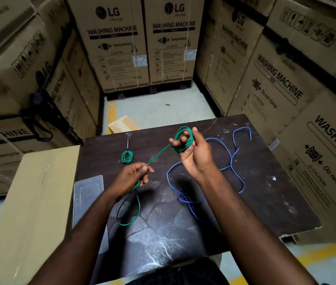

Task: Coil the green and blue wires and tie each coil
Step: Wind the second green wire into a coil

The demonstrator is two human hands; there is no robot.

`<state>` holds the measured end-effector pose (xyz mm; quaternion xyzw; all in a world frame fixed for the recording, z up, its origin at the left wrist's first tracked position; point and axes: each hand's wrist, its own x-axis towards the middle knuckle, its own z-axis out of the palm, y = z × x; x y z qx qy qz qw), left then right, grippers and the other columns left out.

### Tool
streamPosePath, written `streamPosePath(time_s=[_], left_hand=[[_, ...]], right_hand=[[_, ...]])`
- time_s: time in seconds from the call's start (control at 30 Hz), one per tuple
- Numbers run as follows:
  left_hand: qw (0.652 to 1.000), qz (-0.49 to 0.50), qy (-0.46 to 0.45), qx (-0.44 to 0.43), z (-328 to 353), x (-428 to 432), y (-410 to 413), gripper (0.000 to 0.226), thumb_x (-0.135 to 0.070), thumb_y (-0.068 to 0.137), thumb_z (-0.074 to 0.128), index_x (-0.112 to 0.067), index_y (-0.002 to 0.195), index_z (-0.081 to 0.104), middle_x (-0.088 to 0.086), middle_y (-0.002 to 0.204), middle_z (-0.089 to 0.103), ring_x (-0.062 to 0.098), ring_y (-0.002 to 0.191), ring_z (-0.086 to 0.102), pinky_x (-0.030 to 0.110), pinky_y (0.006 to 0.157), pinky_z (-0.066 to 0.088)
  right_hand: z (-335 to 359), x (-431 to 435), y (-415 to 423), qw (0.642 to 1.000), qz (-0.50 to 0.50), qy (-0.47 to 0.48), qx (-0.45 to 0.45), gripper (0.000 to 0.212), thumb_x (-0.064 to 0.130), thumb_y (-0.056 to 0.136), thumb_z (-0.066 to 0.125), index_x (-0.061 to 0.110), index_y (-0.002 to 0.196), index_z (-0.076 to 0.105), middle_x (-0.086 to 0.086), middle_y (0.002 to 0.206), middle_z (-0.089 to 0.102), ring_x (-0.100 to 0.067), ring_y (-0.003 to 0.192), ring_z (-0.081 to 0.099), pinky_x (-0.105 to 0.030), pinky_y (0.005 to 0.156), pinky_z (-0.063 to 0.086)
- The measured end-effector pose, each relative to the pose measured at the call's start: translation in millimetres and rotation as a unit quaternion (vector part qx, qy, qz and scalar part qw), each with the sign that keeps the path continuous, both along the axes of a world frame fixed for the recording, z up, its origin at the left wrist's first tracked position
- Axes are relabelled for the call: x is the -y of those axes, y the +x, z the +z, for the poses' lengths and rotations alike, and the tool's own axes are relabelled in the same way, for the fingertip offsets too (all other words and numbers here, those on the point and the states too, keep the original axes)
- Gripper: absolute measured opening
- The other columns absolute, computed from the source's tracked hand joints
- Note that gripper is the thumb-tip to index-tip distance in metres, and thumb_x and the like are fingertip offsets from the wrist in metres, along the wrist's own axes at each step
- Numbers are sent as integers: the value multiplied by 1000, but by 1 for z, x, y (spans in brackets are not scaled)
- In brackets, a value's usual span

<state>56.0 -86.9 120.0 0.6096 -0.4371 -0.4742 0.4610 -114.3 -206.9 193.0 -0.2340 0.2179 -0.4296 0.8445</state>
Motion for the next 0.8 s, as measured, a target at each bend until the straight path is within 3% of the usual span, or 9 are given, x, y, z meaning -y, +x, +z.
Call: streamPosePath(time_s=[0.07,0.17,0.27,0.33,0.43,0.57,0.63,0.73,0.8], left_hand=[[999,-34,16,14,-5,0,-5,22,-6,100,43,-8,92,63,-3,60,62,3,53,51,14,54,41],[994,-101,30,20,-8,-3,-12,14,-13,95,51,-11,95,64,-2,69,66,4,63,57,18,66,46],[992,-125,23,19,-1,-7,-18,17,-17,91,50,-11,97,65,0,73,66,8,68,58,21,71,47],[991,-132,12,32,6,-8,-20,17,-14,93,50,-11,98,65,2,76,66,9,71,58,22,72,48],[987,-148,10,54,17,-9,-17,18,-5,96,48,-10,102,64,5,80,66,9,74,59,21,75,47],[982,-167,42,79,25,-12,-6,20,-5,97,49,-11,106,66,3,80,65,12,74,56,24,72,46],[983,-153,69,80,29,-12,-1,22,-2,98,45,-4,108,65,3,79,63,7,69,56,17,67,46],[982,-132,99,88,30,-12,10,22,1,99,41,1,105,63,4,78,63,7,67,59,15,64,49],[981,-128,112,91,29,-13,14,22,1,99,42,5,106,62,3,78,63,7,66,59,16,65,50]], right_hand=[[-3,-1,5,1000,-12,-12,14,40,30,103,29,6,80,53,-4,59,62,-21,60,66,-31,70,58],[-9,2,13,997,-45,-58,-4,39,26,104,27,1,89,53,-11,74,69,-29,74,70,-36,78,57],[-25,6,21,970,-91,-155,-162,34,20,105,26,2,93,53,-13,81,70,-26,75,71,-40,86,52],[-39,2,25,925,-89,-229,-290,31,18,104,28,5,94,54,-13,84,69,-21,75,70,-40,85,52],[-63,-7,23,812,-25,-366,-454,28,22,101,34,13,94,59,-7,86,71,-23,83,69,-43,86,51],[-77,-18,6,659,89,-504,-551,36,33,101,38,8,89,60,-9,89,68,-27,87,62,-37,77,45],[-80,-24,-1,630,133,-532,-550,36,38,99,42,8,86,56,-11,86,63,-27,82,57,-34,71,39],[-79,-27,-4,632,184,-543,-522,26,41,91,54,15,87,58,-2,83,64,-17,78,58,-33,71,44],[-80,-26,-4,601,179,-581,-519,24,38,91,55,15,84,56,-2,79,62,-18,75,56,-35,69,44]])
